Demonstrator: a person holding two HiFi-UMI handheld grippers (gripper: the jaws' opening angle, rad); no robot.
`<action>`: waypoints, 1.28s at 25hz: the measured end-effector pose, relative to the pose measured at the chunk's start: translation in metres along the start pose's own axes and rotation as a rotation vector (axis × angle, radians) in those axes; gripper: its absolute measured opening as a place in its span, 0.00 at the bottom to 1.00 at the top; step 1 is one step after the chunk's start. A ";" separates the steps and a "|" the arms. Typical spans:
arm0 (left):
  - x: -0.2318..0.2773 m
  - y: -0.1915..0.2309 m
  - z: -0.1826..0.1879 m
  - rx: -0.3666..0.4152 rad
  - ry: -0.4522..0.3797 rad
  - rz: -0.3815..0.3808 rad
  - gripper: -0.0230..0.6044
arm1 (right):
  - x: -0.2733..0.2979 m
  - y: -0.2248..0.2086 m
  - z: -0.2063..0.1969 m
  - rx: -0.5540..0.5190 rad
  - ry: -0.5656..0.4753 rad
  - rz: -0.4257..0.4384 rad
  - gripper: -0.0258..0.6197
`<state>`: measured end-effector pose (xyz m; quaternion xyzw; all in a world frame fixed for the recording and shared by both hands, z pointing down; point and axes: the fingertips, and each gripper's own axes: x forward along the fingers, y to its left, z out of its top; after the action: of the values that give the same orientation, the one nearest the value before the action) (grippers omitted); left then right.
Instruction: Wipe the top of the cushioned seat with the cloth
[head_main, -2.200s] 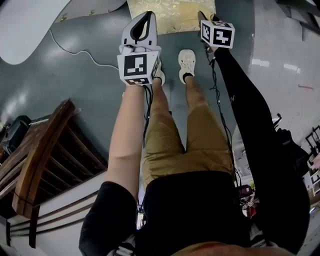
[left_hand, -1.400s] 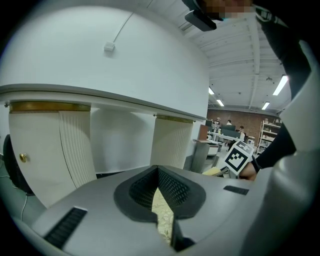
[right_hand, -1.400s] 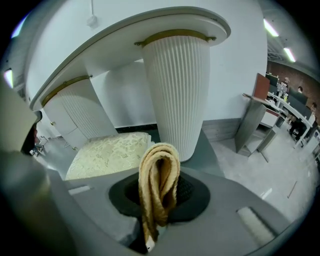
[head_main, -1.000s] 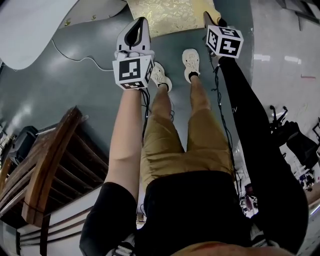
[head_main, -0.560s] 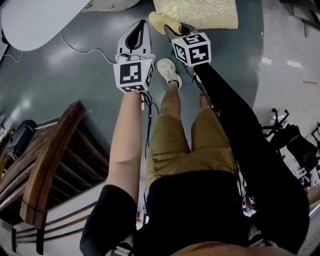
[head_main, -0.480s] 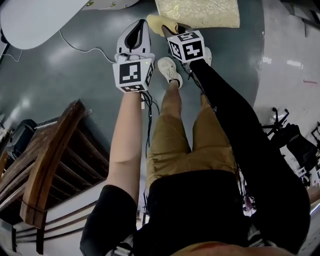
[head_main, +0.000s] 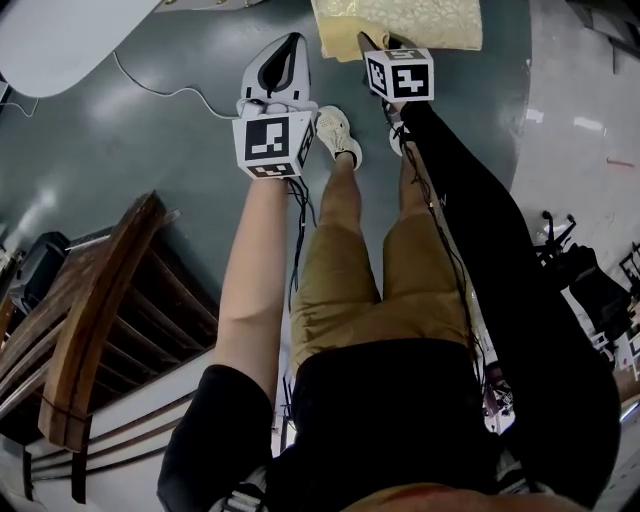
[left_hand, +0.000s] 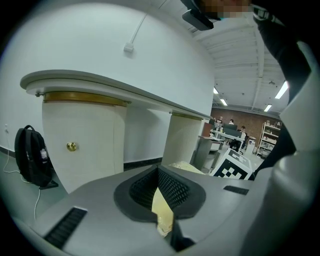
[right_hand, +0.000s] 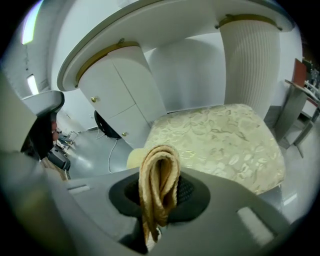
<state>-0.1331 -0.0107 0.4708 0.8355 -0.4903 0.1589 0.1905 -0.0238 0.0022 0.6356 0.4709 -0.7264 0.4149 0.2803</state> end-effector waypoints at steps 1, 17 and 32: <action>0.003 -0.004 0.000 0.000 0.002 -0.001 0.05 | -0.005 -0.015 0.000 0.004 -0.004 -0.017 0.13; 0.062 -0.096 0.027 0.018 -0.010 0.018 0.05 | -0.115 -0.279 0.003 0.086 -0.025 -0.382 0.13; 0.061 -0.123 0.034 0.052 -0.040 0.011 0.05 | -0.153 -0.304 -0.009 0.117 -0.096 -0.385 0.13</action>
<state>0.0063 -0.0180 0.4486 0.8404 -0.4944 0.1560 0.1581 0.3159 0.0140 0.6211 0.6356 -0.6102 0.3724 0.2915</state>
